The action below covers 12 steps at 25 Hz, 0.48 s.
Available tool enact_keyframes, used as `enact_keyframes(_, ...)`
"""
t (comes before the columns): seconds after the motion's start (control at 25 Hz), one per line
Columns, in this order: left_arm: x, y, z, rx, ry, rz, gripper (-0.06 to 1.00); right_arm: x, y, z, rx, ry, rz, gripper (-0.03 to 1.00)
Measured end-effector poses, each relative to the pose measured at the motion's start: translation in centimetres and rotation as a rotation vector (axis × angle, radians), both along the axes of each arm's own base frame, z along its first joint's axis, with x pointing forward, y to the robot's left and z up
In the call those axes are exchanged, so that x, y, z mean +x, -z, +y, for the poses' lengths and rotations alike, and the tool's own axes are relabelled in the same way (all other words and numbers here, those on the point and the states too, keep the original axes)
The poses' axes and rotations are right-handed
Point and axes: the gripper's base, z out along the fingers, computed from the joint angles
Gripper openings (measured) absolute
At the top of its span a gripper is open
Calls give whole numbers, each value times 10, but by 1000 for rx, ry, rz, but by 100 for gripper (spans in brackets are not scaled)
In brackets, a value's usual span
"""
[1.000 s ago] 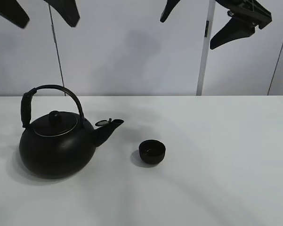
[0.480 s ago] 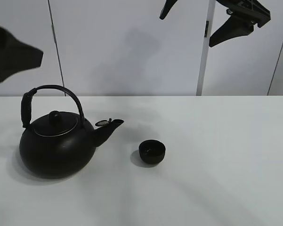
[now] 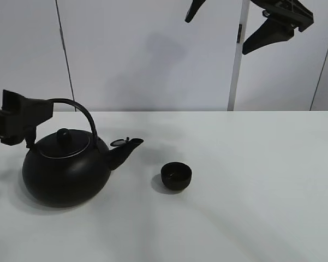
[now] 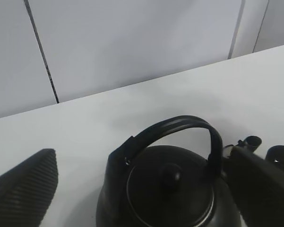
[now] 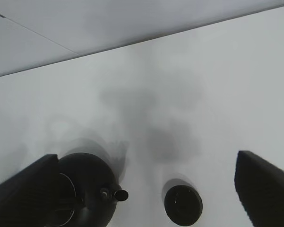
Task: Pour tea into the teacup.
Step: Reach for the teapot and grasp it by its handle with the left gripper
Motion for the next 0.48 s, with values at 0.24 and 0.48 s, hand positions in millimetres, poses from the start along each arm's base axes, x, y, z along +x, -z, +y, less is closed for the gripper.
enact_keyframes(0.24, 11, 22, -1, -15, -19, 2, 70, 0, 0, 0, 0, 0, 0, 69)
enact_keyframes(0.48, 20, 34, 4, -43, -60, -28, 70, 0, 0, 0, 0, 0, 0, 69)
